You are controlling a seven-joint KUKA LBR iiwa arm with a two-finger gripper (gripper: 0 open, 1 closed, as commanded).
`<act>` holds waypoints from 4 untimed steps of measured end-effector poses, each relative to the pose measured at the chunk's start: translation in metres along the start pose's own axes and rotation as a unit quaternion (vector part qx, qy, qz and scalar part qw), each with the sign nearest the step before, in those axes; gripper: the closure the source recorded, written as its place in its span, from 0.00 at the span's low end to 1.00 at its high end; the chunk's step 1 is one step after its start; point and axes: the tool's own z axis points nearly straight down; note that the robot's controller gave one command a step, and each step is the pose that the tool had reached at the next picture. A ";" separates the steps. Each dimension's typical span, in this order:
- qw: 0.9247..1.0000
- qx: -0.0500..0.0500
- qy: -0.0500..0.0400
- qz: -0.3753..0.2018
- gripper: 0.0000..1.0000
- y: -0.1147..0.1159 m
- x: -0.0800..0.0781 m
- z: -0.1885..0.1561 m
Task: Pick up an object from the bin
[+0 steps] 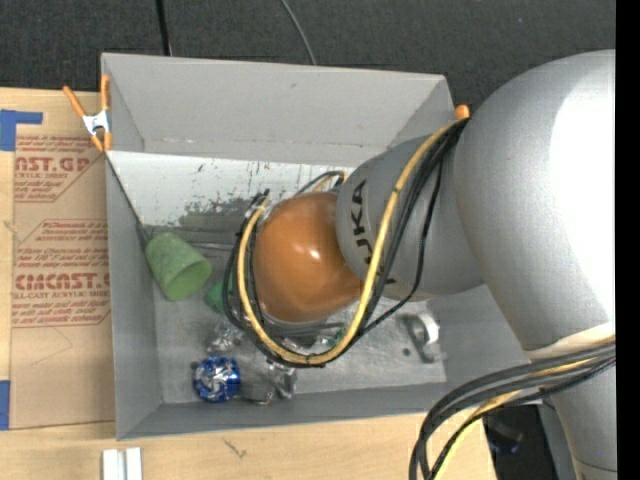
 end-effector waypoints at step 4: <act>0.967 -0.002 0.000 -0.255 1.00 0.011 -0.062 -0.151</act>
Offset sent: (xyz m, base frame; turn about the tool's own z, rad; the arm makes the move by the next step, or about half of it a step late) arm 0.0180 0.0623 0.0059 -0.1260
